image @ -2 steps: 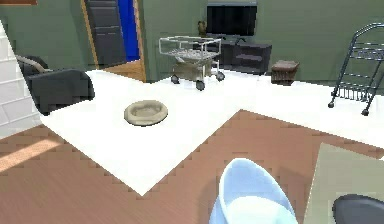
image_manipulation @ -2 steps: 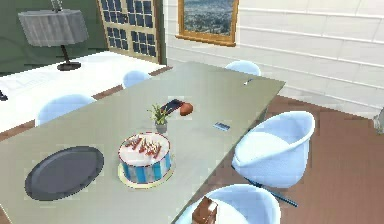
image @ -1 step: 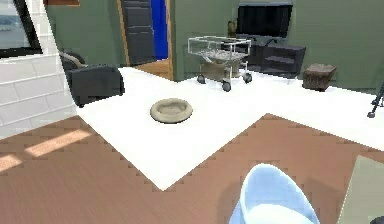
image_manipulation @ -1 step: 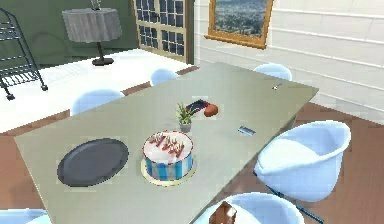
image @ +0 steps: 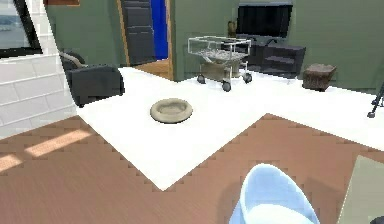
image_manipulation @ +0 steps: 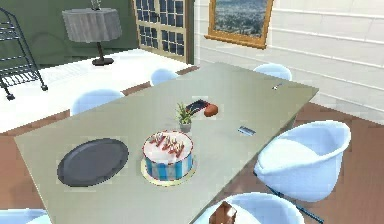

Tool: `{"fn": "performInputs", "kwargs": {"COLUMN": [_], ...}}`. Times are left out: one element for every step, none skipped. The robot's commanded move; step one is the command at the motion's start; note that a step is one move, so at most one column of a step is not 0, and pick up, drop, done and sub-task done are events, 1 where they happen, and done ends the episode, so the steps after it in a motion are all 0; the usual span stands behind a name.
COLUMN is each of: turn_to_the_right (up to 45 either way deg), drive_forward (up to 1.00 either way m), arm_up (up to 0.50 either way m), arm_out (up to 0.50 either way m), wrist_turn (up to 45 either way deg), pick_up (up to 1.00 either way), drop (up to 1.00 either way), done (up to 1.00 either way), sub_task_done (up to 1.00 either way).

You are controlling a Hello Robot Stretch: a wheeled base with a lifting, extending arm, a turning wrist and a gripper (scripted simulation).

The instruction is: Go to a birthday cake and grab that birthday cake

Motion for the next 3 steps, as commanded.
{"fn": "performInputs", "kwargs": {"turn_to_the_right": [0.0, 0.0, 0.0], "drive_forward": [0.00, 0.00, 0.00], "arm_up": [0.38, 0.00, 0.00], "arm_out": [0.00, 0.24, 0.00], "wrist_turn": [0.0, 0.0, 45.0], "pick_up": [0.00, 0.00, 0.00], "drop": [0.00, 0.00, 0.00], "done": [0.00, 0.00, 0.00], "sub_task_done": [0.00, 0.00, 0.00]}}
